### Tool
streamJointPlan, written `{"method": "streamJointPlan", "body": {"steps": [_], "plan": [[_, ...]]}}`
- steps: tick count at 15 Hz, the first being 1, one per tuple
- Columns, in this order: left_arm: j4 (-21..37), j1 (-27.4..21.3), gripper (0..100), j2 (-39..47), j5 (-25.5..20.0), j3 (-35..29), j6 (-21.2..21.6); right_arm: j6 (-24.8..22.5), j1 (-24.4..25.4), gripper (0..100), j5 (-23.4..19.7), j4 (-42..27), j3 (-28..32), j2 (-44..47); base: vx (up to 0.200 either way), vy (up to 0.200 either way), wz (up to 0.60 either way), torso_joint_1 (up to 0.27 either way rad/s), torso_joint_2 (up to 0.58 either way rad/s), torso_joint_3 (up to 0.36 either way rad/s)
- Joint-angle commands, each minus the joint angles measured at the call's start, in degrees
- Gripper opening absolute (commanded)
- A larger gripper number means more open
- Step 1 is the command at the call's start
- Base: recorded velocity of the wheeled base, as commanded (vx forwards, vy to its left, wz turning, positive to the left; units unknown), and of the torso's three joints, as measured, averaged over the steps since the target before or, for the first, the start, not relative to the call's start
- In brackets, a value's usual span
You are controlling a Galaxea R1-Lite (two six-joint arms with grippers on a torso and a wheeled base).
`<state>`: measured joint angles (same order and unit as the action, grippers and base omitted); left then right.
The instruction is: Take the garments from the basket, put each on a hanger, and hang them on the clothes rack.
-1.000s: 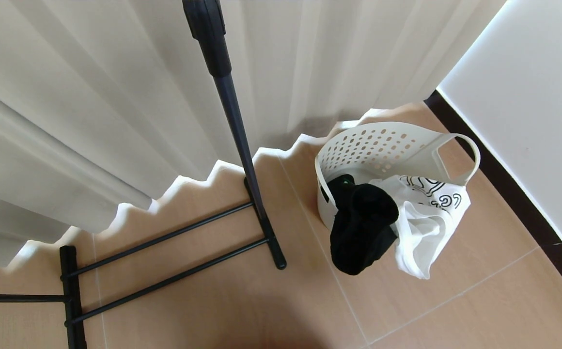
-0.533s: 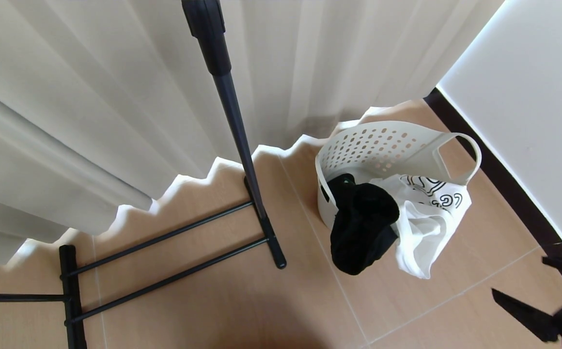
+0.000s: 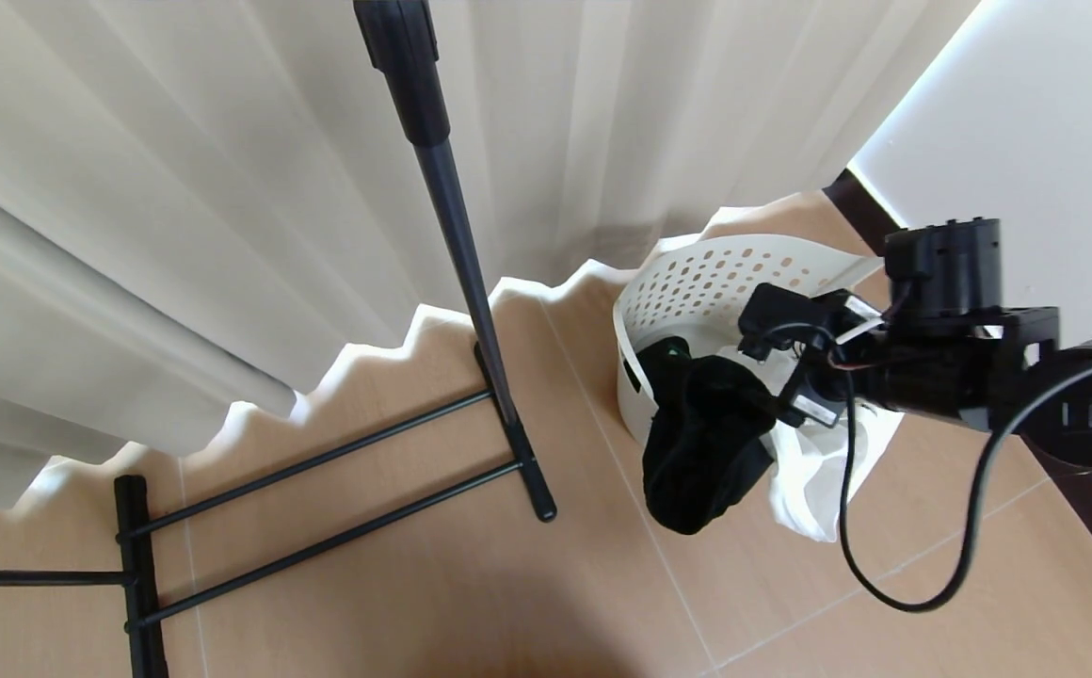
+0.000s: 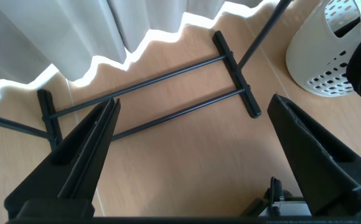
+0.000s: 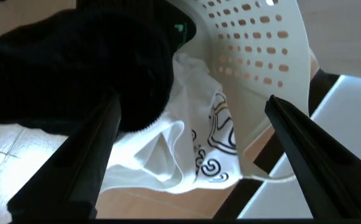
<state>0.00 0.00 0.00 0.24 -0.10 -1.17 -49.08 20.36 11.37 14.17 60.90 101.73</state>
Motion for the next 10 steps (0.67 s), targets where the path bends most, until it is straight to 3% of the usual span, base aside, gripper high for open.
{"method": "streamJointPlan", "body": {"steps": [1,4,10], "plan": [[0.0,0.0,100,0.0,0.0,0.0,-0.1,-0.2,2.5,100,0.8,0.6,4.3,8.1,0.000,0.000,0.00,0.000,0.00,0.000],[0.0,0.0,100,0.0,0.0,0.0,-0.1,-0.1,2.4,100,3.7,1.3,8.2,12.6,0.000,0.000,0.00,0.000,0.00,0.000],[0.0,0.0,100,0.0,0.0,0.0,-0.1,0.1,1.3,100,3.7,2.6,13.3,16.9,0.000,0.000,0.00,0.000,0.00,0.000]]}}
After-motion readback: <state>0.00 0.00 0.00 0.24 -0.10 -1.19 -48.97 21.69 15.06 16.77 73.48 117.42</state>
